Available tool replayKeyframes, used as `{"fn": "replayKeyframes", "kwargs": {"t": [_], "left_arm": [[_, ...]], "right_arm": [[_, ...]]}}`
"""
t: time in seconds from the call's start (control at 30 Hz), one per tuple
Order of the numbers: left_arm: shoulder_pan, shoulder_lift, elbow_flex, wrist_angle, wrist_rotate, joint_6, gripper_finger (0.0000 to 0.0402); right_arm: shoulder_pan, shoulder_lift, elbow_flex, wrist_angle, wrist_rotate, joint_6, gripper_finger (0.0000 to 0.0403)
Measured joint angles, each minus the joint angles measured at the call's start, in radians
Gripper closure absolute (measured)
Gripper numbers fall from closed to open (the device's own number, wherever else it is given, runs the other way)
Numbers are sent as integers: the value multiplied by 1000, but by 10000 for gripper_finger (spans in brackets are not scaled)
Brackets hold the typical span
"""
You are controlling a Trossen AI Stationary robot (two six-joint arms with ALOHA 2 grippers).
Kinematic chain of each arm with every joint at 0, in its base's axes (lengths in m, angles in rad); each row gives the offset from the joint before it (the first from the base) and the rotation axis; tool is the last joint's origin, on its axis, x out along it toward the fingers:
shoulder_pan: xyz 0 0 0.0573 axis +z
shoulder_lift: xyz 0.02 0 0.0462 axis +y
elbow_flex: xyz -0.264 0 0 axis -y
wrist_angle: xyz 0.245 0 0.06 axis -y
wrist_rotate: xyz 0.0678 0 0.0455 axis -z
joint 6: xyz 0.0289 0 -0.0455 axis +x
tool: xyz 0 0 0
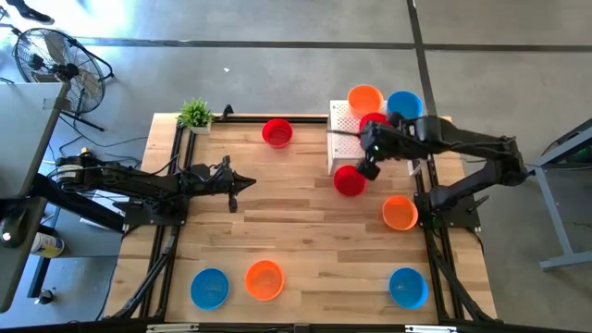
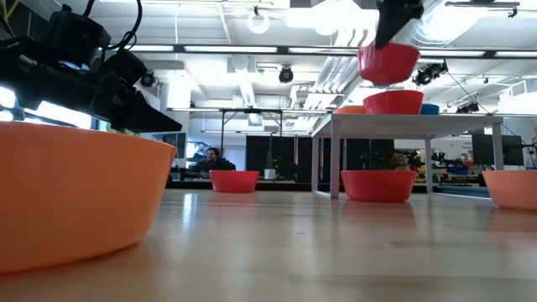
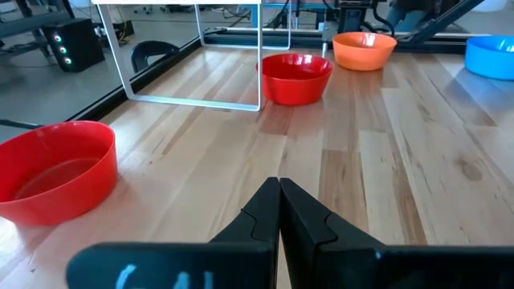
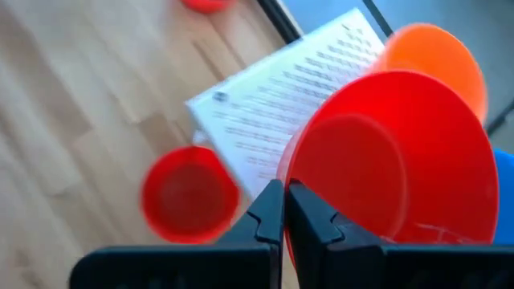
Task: Pick & Place Mini bowls
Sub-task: Stack the red bowl on top of the red bowl on the shelf
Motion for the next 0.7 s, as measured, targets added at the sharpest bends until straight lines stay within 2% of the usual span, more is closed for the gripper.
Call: {"fn": "replayKeyframes", "kwargs": {"t": [0.27, 0.7], "left_arm": [[0, 0, 0, 0, 1, 0, 401], [0, 0, 0, -1, 1, 0, 401]], "right_arm": [[-134, 41, 0, -25, -66, -52, 401], [-240, 55, 0, -39, -133, -66, 401]]}}
